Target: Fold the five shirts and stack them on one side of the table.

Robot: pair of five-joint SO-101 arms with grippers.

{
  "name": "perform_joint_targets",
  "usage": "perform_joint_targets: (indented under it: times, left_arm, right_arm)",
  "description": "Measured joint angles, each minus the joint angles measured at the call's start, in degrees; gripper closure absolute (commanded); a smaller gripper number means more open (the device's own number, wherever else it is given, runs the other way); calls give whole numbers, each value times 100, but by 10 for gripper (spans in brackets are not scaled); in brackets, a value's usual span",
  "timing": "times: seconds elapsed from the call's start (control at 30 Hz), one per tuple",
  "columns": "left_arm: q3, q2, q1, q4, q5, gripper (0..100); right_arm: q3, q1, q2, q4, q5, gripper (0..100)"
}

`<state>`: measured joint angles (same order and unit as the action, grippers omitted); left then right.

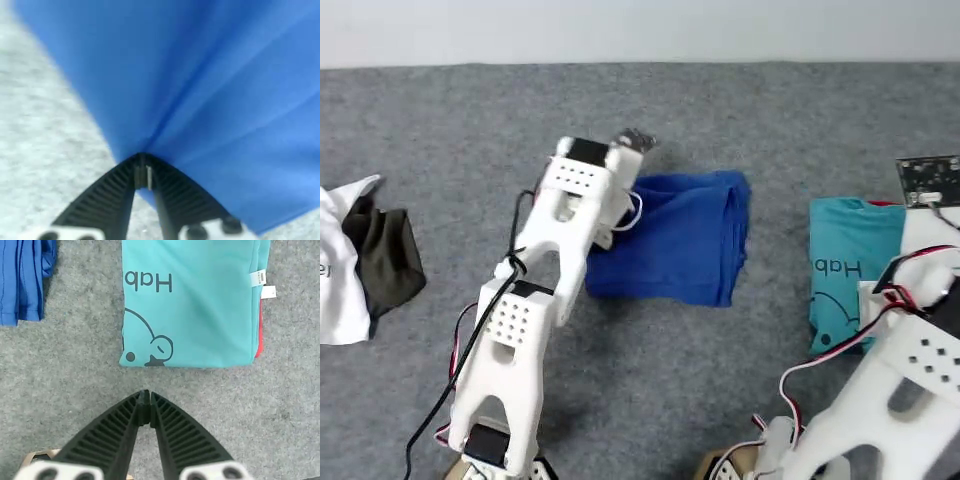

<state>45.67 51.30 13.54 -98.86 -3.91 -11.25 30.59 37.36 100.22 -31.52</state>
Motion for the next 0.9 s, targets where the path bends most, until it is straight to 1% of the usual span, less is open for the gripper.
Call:
perform_joint_targets:
  times: [0.13, 0.27, 0.37, 0.43, 0.53, 0.67, 0.8, 0.9]
  left_arm:
    - [563, -299, 70, -18, 0, 995]
    - [756, -686, 211, -18, -18, 995]
    - [756, -1169, 105, -26, 149, 995]
    - [712, -1547, -53, -26, 220, 995]
    - [237, -2198, -440, -26, 255, 995]
    - [-730, -3182, -1125, -35, 237, 995]
    - [-1802, -4202, -1996, -35, -158, 995]
    - [-2505, -4870, -2734, -35, -440, 995]
  right_arm:
    - [0, -149, 0, -9, 0, 983]
    - [0, -378, 0, -9, 26, 983]
    - [0, -651, 0, -202, 387, 983]
    - [0, -967, -53, -396, 624, 983]
    - [0, -1591, -457, -589, 1002, 983]
    - [0, -2391, -1319, -712, 1653, 983]
    - [352, -3059, -2189, -826, 2163, 983]
    - [730, -3473, -2796, -1011, 2286, 982]
